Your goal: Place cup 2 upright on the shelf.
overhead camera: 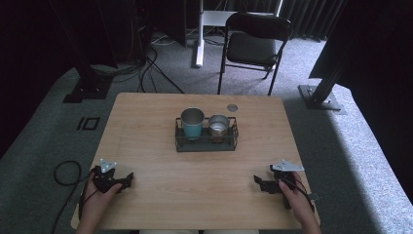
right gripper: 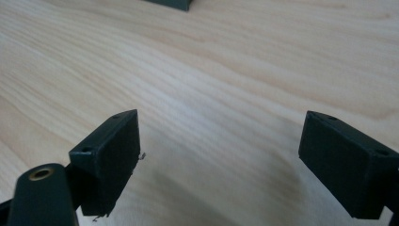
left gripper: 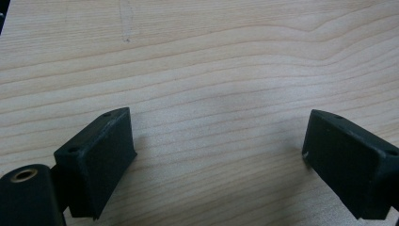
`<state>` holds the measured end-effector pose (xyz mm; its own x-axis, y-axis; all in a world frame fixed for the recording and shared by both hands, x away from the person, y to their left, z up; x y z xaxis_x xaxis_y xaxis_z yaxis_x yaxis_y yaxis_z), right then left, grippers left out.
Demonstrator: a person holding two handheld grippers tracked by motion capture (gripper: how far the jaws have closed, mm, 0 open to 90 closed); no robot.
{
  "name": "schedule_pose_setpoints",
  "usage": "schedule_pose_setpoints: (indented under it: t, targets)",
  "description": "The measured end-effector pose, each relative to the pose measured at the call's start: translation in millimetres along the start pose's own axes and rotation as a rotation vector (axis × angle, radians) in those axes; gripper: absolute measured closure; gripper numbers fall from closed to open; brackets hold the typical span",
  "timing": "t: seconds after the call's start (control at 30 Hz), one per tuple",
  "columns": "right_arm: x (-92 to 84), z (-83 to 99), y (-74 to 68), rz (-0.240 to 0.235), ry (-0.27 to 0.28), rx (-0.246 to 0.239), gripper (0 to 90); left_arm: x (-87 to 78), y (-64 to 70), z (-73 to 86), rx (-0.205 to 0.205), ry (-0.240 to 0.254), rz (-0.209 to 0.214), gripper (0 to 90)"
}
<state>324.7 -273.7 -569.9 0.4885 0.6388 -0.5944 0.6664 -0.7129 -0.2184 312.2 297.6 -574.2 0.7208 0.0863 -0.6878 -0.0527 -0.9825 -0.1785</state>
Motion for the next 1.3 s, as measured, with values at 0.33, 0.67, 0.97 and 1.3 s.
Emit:
schedule_pose_setpoints:
  t: [0.33, 0.67, 0.97, 1.3]
  targets:
    - [-10.5, 14.4, -4.8, 0.044, -0.044, 0.003, 12.6, 0.0, 0.0, 0.0, 0.000, 0.000, 0.000, 10.2]
    - [-19.8, 26.4, -8.3, 0.076, -0.076, 0.000, 12.2, 0.0, 0.0, 0.0, 0.000, 0.000, 0.000, 10.2]
    - [-24.3, 30.9, -11.3, 0.127, -0.062, 0.046, 12.1, 0.0, 0.0, 0.0, 0.000, 0.000, 0.000, 10.2]
    - [-25.4, 32.8, -14.4, 0.141, -0.060, 0.056, 12.3, 0.0, 0.0, 0.0, 0.000, 0.000, 0.000, 10.2]
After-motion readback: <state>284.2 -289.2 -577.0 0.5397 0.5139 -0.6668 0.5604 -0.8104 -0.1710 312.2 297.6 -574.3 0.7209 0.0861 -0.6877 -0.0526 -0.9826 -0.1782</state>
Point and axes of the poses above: each handheld gripper's, and its own axes: x roughly forward along the jaws, z roughly out of its underside, y roughly to its right, the point moved 3 cm from there along x, roughly forward along the jaws, and after that the axes turned 14 degrees about -z, right-handed, at the moved point
